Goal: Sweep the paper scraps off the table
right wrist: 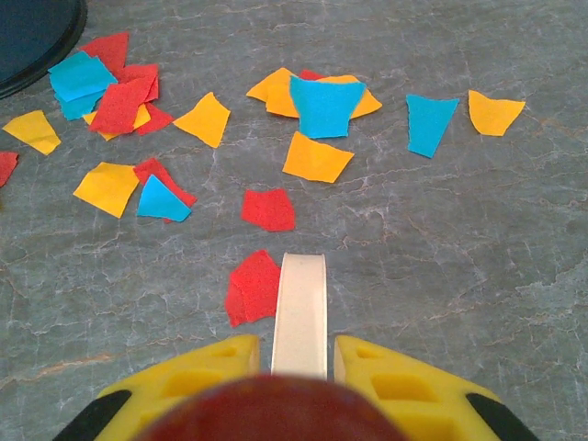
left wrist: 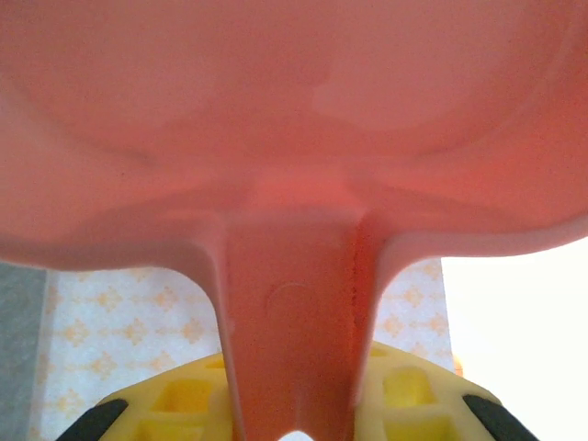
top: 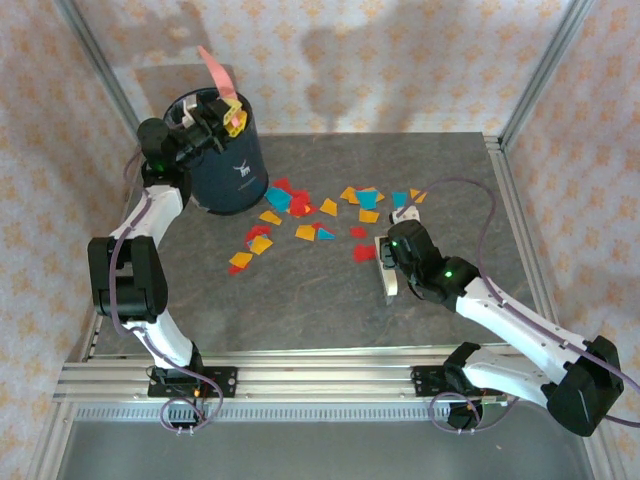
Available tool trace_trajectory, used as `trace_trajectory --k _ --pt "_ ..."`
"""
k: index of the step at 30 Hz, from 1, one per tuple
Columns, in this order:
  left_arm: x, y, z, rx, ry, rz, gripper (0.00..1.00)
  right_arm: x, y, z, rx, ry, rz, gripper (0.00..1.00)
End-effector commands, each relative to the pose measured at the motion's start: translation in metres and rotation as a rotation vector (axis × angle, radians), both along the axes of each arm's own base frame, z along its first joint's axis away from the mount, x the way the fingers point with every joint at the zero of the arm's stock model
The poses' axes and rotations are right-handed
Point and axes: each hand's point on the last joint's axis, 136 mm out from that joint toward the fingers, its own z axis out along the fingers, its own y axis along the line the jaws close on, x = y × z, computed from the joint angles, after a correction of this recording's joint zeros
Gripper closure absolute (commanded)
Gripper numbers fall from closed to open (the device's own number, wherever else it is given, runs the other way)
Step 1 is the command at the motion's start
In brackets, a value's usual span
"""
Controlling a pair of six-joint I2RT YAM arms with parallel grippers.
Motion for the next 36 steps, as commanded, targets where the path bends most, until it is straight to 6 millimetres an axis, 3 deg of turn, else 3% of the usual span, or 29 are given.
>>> trace_trajectory --k 1,8,20,27,36 --pt "-0.015 0.000 0.036 -0.061 -0.122 -0.004 1.00 0.004 -0.002 0.008 0.028 -0.030 -0.024 1.00" --pt "-0.010 0.001 0.023 -0.116 -0.071 0.022 1.00 0.003 -0.003 0.007 0.027 -0.031 -0.028 1.00" --pt "-0.012 -0.006 0.030 -0.168 -0.079 0.000 1.00 0.004 -0.005 0.009 0.030 -0.042 -0.038 1.00" --pt "-0.022 -0.020 0.019 0.101 -0.082 -0.014 1.00 0.005 -0.006 0.017 0.085 -0.070 -0.064 1.00" --pt "-0.057 -0.024 -0.022 0.537 -0.030 -0.042 1.00 0.012 -0.020 0.037 0.199 -0.113 -0.119 1.00"
